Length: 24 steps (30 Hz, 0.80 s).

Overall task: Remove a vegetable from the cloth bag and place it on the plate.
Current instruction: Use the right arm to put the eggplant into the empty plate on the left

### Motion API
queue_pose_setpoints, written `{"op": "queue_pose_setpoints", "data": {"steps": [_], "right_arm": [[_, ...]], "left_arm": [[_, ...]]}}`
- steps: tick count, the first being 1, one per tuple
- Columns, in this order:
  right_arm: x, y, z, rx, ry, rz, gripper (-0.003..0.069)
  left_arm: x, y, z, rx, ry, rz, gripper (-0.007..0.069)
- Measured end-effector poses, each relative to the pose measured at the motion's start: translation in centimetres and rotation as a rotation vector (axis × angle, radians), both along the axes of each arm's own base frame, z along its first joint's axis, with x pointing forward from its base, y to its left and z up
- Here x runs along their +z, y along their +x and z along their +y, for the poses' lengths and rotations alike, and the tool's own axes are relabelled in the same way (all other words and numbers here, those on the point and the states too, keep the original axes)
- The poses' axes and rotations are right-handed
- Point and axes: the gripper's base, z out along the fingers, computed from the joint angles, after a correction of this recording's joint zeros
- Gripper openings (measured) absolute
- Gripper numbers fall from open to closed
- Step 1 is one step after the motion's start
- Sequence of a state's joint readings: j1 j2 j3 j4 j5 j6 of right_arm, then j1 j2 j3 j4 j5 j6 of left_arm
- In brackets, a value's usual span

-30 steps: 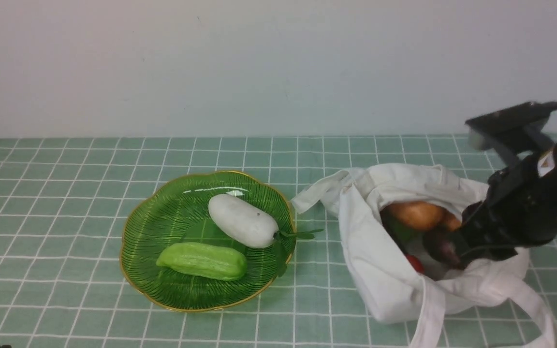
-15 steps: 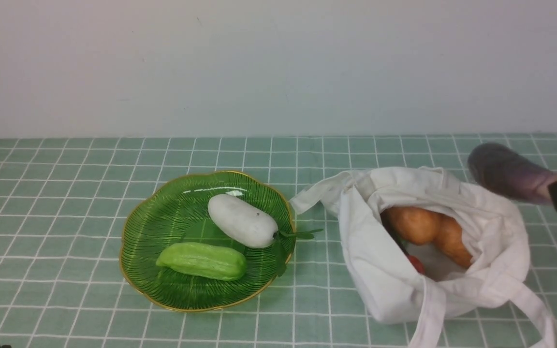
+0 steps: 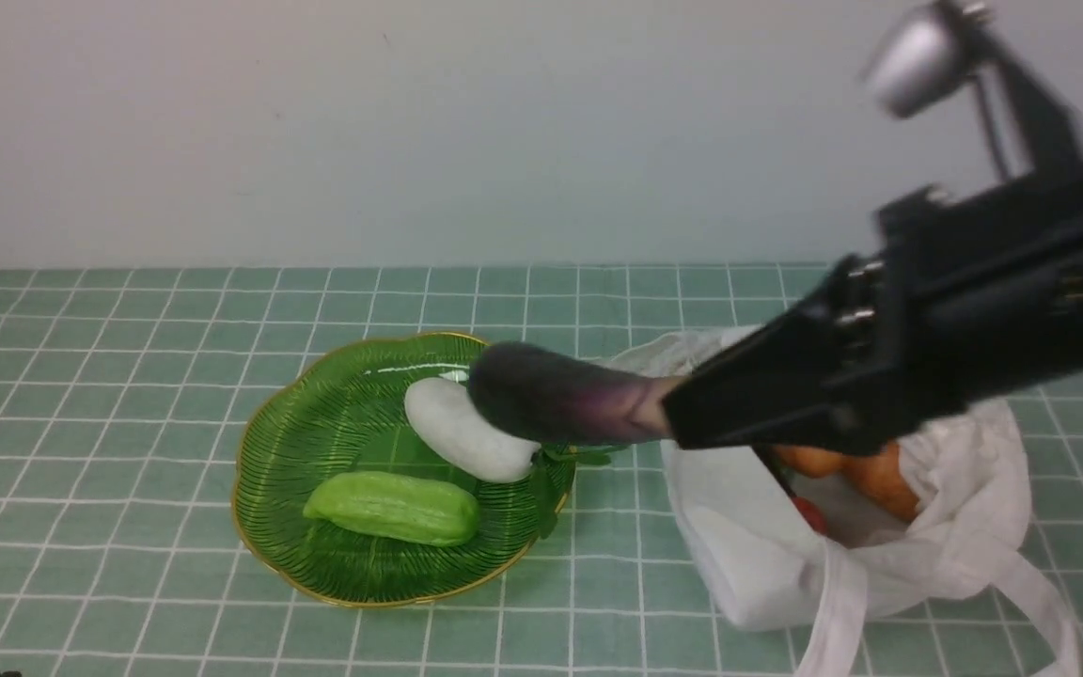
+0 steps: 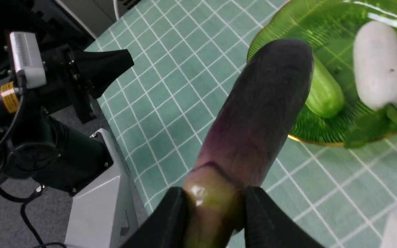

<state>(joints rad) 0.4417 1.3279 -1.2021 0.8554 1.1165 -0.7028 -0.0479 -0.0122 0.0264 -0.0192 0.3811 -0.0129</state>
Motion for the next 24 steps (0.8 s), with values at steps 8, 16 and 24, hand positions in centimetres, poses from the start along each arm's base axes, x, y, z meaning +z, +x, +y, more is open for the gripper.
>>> {"op": "queue_pose_setpoints", "data": {"steps": [8, 16, 24], "right_arm": [[-9.4, 6.4, 7.2, -0.040, -0.091, -0.032, 0.0203], [-13.4, 10.7, 10.7, -0.062, -0.120, -0.030, 0.0203], [-15.8, 11.5, 11.2, -0.017, -0.209, -0.045, 0.0386]], "left_arm": [[0.0, 0.0, 0.0, 0.000, 0.000, 0.000, -0.0008], [0.0, 0.0, 0.0, 0.000, 0.000, 0.000, -0.0008], [0.0, 0.0, 0.0, 0.000, 0.000, 0.000, -0.0008]]}}
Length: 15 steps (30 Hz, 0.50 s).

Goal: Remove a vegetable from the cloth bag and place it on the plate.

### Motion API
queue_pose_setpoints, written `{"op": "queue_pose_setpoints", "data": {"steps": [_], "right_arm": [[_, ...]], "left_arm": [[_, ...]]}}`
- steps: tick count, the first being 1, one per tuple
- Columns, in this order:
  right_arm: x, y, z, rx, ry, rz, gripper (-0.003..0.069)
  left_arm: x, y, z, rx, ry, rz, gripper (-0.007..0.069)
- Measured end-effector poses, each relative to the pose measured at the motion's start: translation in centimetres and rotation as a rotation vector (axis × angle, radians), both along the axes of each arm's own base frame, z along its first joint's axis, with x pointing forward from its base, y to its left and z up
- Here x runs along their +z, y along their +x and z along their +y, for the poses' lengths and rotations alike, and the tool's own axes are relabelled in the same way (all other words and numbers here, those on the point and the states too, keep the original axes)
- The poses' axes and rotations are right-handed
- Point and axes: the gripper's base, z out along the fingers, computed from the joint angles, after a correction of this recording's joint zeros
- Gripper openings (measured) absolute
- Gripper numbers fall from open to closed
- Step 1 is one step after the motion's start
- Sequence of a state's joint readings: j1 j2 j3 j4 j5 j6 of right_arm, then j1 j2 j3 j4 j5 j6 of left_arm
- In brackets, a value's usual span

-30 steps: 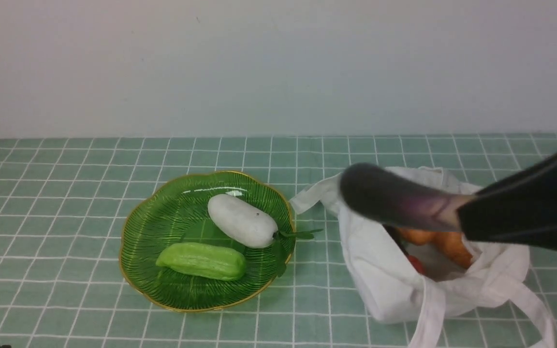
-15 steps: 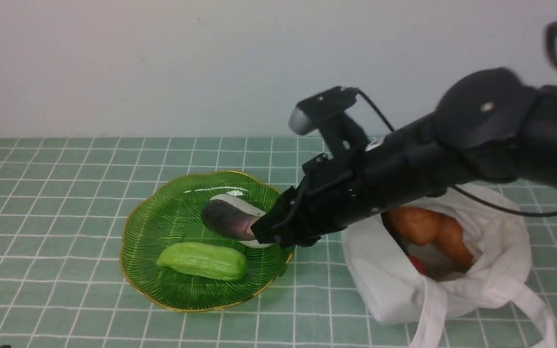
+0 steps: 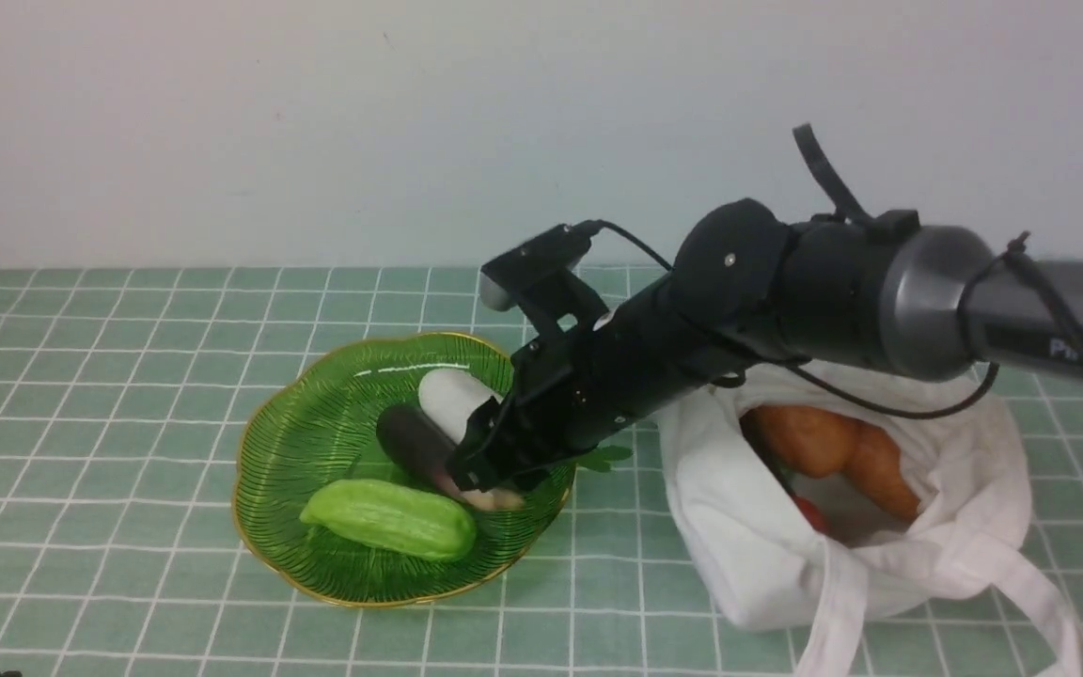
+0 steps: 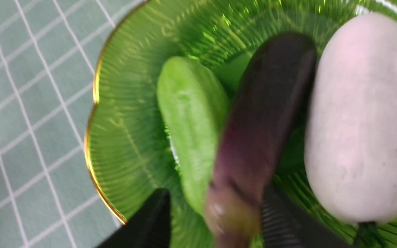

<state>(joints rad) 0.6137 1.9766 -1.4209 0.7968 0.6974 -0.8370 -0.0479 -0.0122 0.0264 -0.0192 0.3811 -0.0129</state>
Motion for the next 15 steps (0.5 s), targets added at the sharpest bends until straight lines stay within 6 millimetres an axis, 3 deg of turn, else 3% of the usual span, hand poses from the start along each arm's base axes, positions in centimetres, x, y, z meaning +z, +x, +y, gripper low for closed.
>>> {"op": "queue_pose_setpoints", "data": {"steps": [1, 4, 7, 9, 11, 15], "right_arm": [[0.2, 0.1, -0.1, 0.013, -0.024, -0.012, 0.0461], [1.3, 0.2, -0.1, 0.037, -0.062, -0.012, 0.0579], [4.3, 0.0, -0.5, 0.077, -0.119, -0.015, 0.0632], [6.5, -0.3, -0.9, 0.088, -0.166, -0.005, 0.0634], [10.1, -0.6, -1.7, 0.075, -0.224, -0.016, 0.0613], [16.0, -0.7, -3.3, -0.098, -0.232, -0.110, 0.0508]], "left_arm": [[0.0, 0.0, 0.0, 0.000, 0.000, 0.000, -0.0008], [0.0, 0.0, 0.0, 0.000, 0.000, 0.000, -0.0008], [0.0, 0.0, 0.0, 0.000, 0.000, 0.000, -0.0008], [0.0, 0.0, 0.0, 0.000, 0.000, 0.000, -0.0008], [0.0, 0.0, 0.0, 0.000, 0.000, 0.000, -0.0008], [0.0, 0.0, 0.0, 0.000, 0.000, 0.000, -0.0008]]}}
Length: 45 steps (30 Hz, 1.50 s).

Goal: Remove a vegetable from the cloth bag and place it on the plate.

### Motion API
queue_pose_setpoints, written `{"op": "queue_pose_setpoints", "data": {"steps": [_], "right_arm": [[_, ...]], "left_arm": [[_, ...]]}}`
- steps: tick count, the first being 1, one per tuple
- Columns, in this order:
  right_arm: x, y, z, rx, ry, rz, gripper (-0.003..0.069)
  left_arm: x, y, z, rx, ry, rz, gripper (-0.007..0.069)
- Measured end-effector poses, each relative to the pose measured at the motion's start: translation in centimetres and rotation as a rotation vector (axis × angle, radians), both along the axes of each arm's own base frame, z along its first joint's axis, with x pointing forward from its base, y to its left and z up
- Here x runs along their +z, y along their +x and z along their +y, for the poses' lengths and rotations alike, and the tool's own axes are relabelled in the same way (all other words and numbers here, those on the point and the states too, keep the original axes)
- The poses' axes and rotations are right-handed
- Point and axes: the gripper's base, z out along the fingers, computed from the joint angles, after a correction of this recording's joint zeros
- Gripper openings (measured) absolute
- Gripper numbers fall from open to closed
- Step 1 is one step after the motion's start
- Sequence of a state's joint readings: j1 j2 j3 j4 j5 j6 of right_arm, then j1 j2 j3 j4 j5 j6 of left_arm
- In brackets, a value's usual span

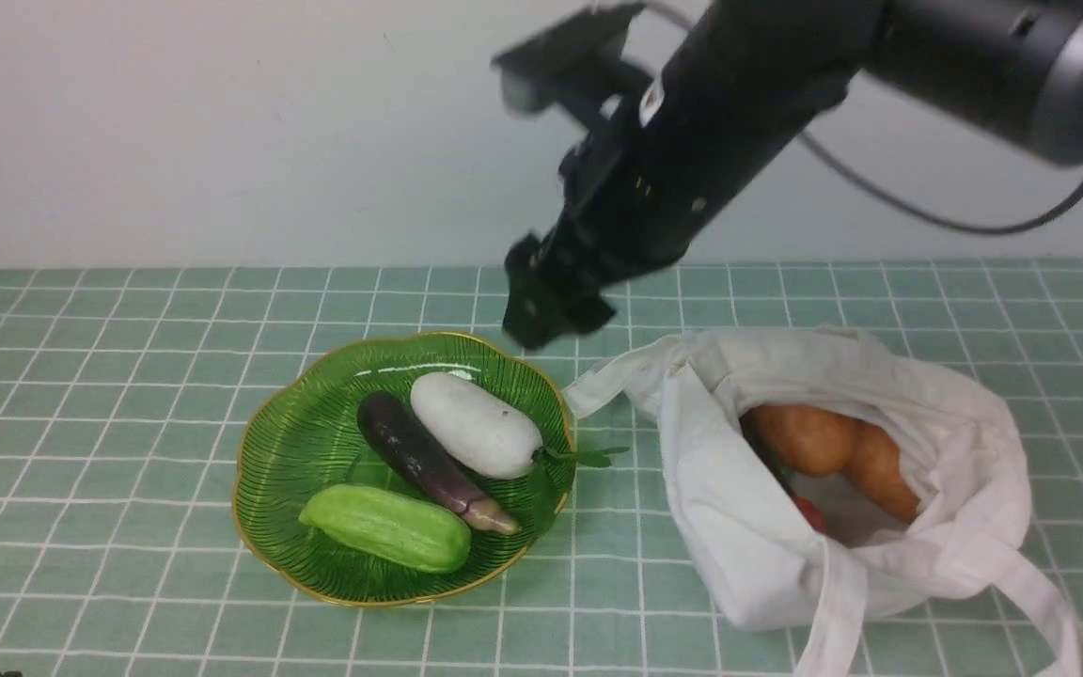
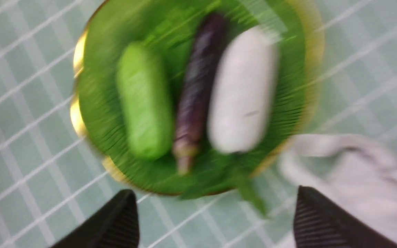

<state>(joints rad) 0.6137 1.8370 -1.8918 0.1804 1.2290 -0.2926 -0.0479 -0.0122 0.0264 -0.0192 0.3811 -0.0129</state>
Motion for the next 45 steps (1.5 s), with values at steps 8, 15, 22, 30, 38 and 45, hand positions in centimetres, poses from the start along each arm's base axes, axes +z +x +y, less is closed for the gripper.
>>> {"op": "queue_pose_setpoints", "data": {"steps": [8, 15, 22, 30, 38, 45], "right_arm": [[8.2, -4.5, -5.4, -0.224, 0.038, -0.200, 0.0150], [11.2, -15.2, -13.2, -0.288, 0.138, -0.276, -0.0011], [4.9, -24.8, -20.0, -0.345, 0.259, -0.323, -0.0014], [-5.9, -28.6, -22.3, -0.310, 0.588, -0.613, -0.0014], [-7.3, -28.1, -21.8, -0.296, 0.631, -0.653, -0.0015], [-7.3, -28.1, -21.8, -0.296, 0.631, -0.653, -0.0015]], "left_arm": [[0.0, 0.0, 0.0, 0.000, 0.000, 0.000, -0.0008], [0.0, 0.0, 0.0, 0.000, 0.000, 0.000, -0.0008], [0.0, 0.0, 0.0, 0.000, 0.000, 0.000, -0.0008], [0.0, 0.0, 0.0, 0.000, 0.000, 0.000, -0.0008], [0.0, 0.0, 0.0, 0.000, 0.000, 0.000, -0.0008], [0.0, 0.0, 0.0, 0.000, 0.000, 0.000, -0.0008]]}}
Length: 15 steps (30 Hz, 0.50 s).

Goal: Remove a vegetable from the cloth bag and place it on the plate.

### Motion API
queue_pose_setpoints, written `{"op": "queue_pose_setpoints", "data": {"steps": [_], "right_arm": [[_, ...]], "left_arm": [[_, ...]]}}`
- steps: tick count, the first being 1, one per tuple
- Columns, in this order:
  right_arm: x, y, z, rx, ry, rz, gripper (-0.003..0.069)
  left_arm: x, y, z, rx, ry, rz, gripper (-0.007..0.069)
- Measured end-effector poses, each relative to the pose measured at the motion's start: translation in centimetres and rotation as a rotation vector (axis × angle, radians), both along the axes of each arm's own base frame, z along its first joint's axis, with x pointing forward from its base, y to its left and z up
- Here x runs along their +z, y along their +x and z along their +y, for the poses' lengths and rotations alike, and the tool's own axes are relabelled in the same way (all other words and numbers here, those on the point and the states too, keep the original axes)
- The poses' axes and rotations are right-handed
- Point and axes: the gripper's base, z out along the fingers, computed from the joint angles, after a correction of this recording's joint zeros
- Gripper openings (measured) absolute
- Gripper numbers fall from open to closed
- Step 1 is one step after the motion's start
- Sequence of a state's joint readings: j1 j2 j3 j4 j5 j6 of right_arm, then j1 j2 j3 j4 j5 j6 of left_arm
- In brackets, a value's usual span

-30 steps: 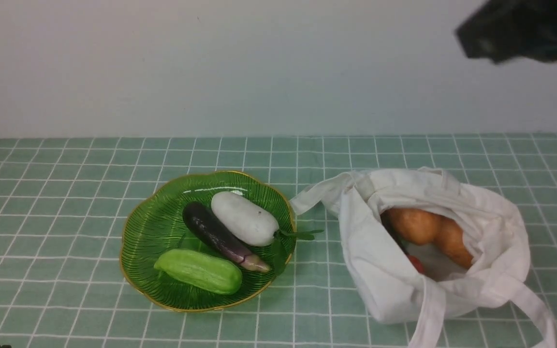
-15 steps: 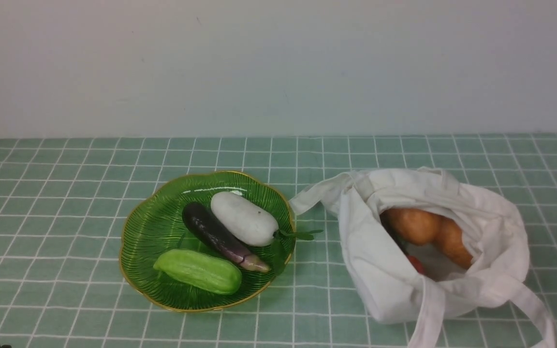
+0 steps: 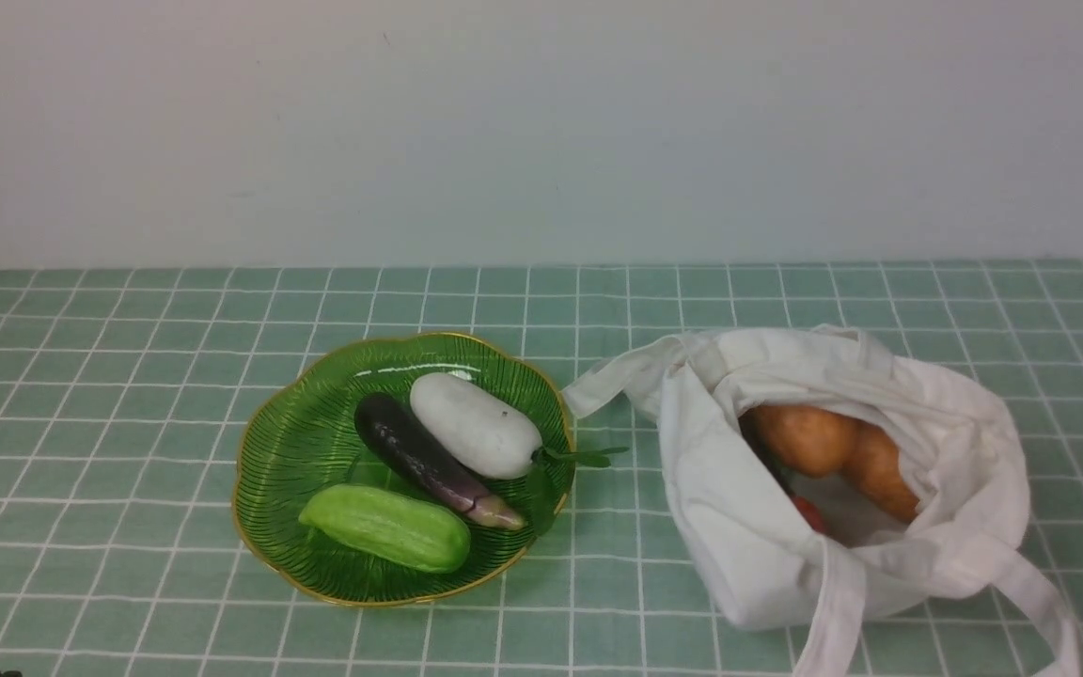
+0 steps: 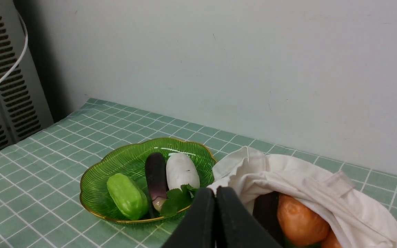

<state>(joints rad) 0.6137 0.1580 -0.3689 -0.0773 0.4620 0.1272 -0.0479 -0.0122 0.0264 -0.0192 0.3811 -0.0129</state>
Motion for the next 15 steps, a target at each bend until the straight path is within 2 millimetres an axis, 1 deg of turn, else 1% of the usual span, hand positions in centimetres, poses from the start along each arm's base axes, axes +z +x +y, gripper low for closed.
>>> {"op": "queue_pose_setpoints", "data": {"steps": [12, 15], "right_arm": [[-0.02, 0.04, 0.03, 0.000, -0.002, 0.002, -0.0015], [-0.67, 0.13, 0.07, -0.002, -0.015, 0.005, -0.0015]], "left_arm": [[0.00, 0.00, 0.00, 0.000, 0.000, 0.000, -0.0008], [0.00, 0.00, 0.00, 0.000, 0.000, 0.000, -0.0008]]}}
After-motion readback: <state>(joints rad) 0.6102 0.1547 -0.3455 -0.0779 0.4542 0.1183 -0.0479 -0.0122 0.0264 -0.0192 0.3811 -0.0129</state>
